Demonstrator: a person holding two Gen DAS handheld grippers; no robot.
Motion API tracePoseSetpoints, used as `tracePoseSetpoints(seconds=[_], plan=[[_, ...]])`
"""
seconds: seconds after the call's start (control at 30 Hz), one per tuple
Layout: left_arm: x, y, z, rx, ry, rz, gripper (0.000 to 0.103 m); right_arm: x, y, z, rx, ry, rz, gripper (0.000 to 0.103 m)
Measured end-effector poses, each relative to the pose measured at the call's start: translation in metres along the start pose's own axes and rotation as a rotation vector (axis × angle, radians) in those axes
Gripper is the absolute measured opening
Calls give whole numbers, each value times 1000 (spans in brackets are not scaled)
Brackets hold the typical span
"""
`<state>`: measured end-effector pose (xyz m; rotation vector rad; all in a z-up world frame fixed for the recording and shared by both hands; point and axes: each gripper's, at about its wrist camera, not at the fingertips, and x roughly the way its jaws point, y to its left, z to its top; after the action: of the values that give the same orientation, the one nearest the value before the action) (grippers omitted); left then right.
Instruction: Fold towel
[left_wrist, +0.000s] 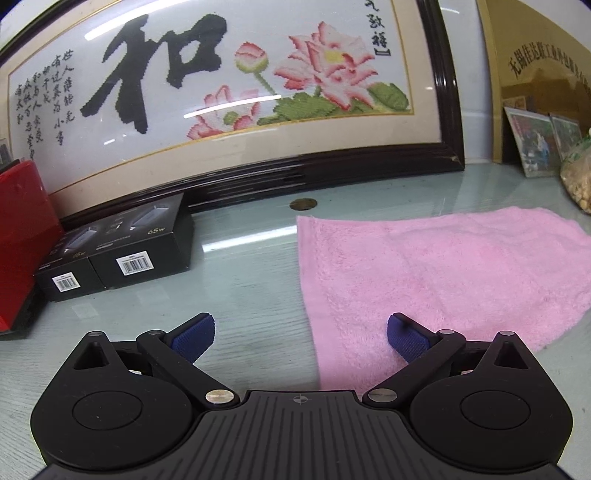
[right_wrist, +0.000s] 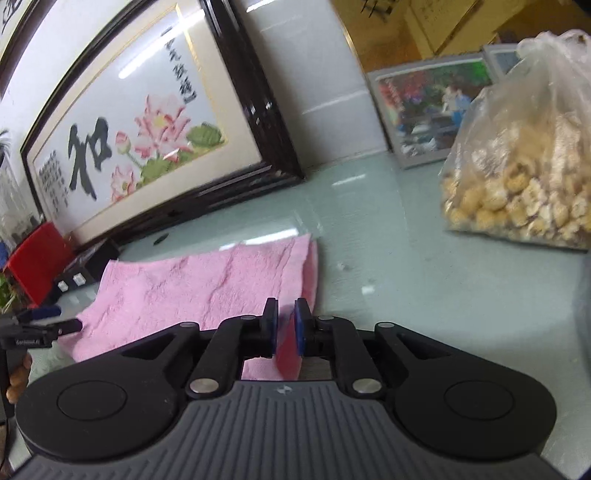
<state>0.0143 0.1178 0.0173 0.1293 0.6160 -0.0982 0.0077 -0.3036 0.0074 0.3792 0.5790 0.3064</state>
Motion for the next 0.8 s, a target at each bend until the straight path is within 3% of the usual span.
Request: tracePoseSetpoints(seconds=[0.1,0.17,0.23,0.3,0.37,0.4,0.5,0.6,0.67,0.8], plan=[[0,4,5,-43,-50,2,101,-8,-6,6,52,-59,81,20],[5,7,12,-89,-63,-23,100,-4,-5,8,76,-43,161,31],[13,10,22,-143,-53,-75,97,5,0,9,87,-2,224,31],[22,9,31,-181,-34,-123,97,12,5,8,86,37,240,35],[33,3,40,-178,-8,-148,97,19,11,5,71,75,233,52],[39,1,43,-169,5,-150,97,21,14,4,59,88,222,52],[64,-6,54,-171,64,-131,94,23,18,0,37,107,214,59],[94,-5,59,-209,171,-99,83,23,20,-1,23,113,202,59],[98,-11,58,-141,186,-29,83,21,21,-2,12,111,195,62],[93,-11,56,-129,154,24,82,17,24,-2,-8,91,195,65]])
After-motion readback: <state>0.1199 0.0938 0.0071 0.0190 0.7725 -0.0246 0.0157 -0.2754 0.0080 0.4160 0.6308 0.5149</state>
